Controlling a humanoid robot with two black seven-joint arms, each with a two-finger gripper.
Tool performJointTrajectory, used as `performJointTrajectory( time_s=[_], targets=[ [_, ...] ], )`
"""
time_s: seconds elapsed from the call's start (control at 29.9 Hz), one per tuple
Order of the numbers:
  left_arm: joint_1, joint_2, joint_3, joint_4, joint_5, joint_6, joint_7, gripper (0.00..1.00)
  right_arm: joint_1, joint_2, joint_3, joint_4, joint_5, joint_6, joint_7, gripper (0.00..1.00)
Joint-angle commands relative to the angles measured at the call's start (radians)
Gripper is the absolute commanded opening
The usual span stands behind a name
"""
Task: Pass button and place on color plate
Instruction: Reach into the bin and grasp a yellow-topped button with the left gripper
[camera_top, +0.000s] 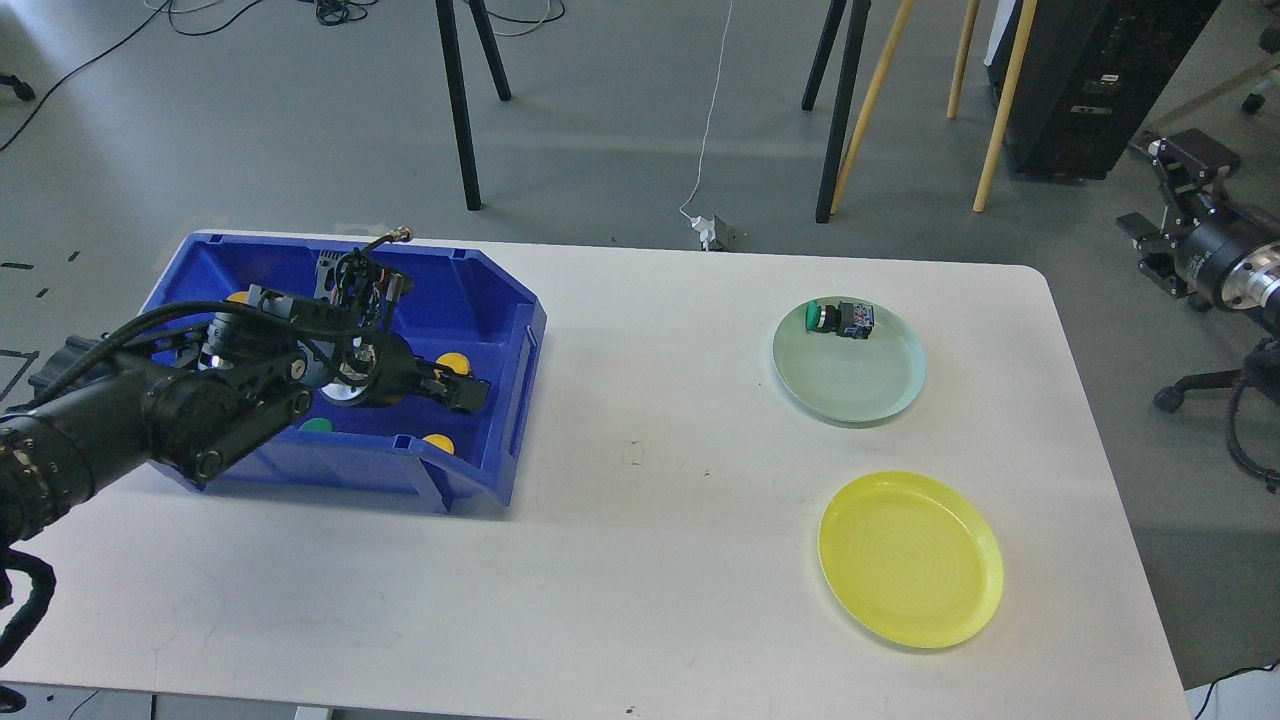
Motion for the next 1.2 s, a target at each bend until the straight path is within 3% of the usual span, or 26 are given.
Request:
performJointTrajectory(
  time_s=[0.0,0.37,0.5,0.64,0.7,0.97,1.17],
  targets=[
    [-0.001,-0.009,0.001,0.018,0.001,0.0,-0.008,0.85,-0.002,0.002,0.0,0.0,0.0,0.0,0.002,0.91],
    [-0.006,-0.047,-0.001,0.083,-0.001,0.0,-0.02,0.76,-0.005,0.002,-0.003,0.0,0.0,0.0,0.002,0.91],
    [-0.009,-0.05,0.001,0.089,-0.001,0.002,-0.02,0.61,-0.004,0.002,-0.003,0.0,0.0,0.0,0.002,0.91],
    [-0.012,-0.05,-0.001,0.089,0.001,0.001,-0.018,0.37,-0.004,0.002,-0.005,0.0,0.0,0.0,0.002,0.91],
    [-0.013,-0.05,-0.001,0.089,-0.001,0.001,-0.018,0.3,-0.004,0.002,-0.005,0.0,0.0,0.0,0.002,0.91],
    [-0.032,-0.009,-0.001,0.075,-0.007,0.0,-0.038,0.28,0.001,0.009,-0.005,0.0,-0.002,0.0,0.002,0.91],
    [-0.035,0.209,-0.01,-0.064,-0.012,0.0,-0.078,0.28,0.013,0.022,-0.006,0.0,-0.006,0.0,0.0,0.91]
  ],
)
